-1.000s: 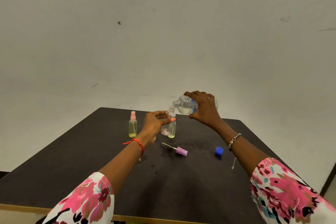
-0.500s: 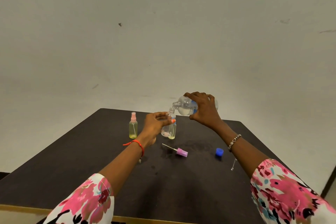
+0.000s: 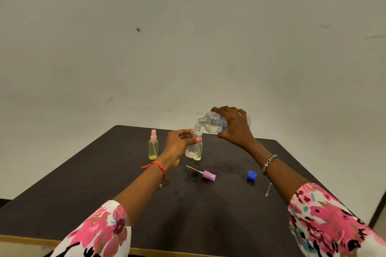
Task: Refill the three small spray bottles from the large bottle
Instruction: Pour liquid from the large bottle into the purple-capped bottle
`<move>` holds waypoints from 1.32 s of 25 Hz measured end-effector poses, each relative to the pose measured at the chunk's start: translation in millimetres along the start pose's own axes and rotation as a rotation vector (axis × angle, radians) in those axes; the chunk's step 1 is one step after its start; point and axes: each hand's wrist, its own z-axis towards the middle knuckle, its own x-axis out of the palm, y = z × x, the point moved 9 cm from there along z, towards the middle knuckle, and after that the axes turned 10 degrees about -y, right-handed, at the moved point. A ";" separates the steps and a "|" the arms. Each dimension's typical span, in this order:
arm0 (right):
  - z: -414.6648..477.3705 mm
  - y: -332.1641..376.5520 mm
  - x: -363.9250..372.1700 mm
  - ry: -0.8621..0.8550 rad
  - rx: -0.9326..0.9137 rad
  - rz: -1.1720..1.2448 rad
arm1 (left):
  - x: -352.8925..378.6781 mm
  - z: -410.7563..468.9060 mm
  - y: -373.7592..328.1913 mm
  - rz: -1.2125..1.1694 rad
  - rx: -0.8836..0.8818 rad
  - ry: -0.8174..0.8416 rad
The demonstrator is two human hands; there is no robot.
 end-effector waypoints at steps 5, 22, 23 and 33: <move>-0.6 -0.2 0.0 0.000 0.000 0.007 | 0.4 -1.3 0.4 -0.008 -0.007 0.007; 0.3 3.8 0.9 0.017 -0.004 -0.010 | -2.3 0.2 2.4 -0.013 -0.020 -0.001; 0.5 4.0 1.1 0.020 -0.002 -0.009 | -2.9 0.6 2.8 -0.015 -0.020 -0.002; 0.6 5.1 0.2 0.020 0.000 -0.013 | -2.2 2.4 4.0 -0.030 -0.008 0.014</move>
